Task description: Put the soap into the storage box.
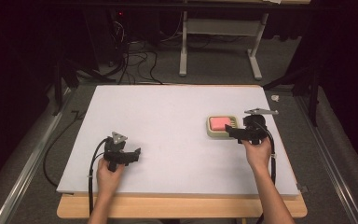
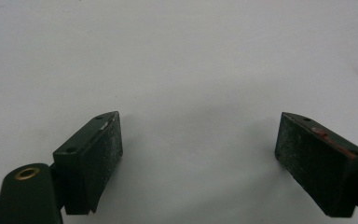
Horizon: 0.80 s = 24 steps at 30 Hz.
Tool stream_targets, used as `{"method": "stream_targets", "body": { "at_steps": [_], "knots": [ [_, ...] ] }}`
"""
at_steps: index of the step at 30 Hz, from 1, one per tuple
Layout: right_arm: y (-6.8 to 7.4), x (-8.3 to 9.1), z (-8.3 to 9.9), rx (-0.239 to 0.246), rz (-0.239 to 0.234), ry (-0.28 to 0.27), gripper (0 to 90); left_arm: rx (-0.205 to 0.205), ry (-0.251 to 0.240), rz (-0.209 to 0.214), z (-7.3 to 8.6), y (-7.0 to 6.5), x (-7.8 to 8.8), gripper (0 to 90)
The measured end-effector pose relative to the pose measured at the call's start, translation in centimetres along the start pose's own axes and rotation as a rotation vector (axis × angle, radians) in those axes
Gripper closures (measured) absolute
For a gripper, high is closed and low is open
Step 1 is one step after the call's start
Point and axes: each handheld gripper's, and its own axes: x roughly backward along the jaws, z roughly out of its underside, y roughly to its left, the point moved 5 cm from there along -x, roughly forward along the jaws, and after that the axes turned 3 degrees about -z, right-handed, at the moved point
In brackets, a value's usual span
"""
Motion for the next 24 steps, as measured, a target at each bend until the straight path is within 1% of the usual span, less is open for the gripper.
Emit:
{"method": "stream_targets", "body": {
  "at_steps": [16,24],
  "knots": [
    [0.8,1.2,1.4,0.02,-0.024,-0.033,19.6,-0.001,0.0,0.0,0.0,0.0,0.0,15.5],
    [0.9,1.4,2.0,0.013,-0.031,-0.036,19.7,-0.001,0.001,-0.001,0.0,0.0,0.0,15.5]
  ]
}}
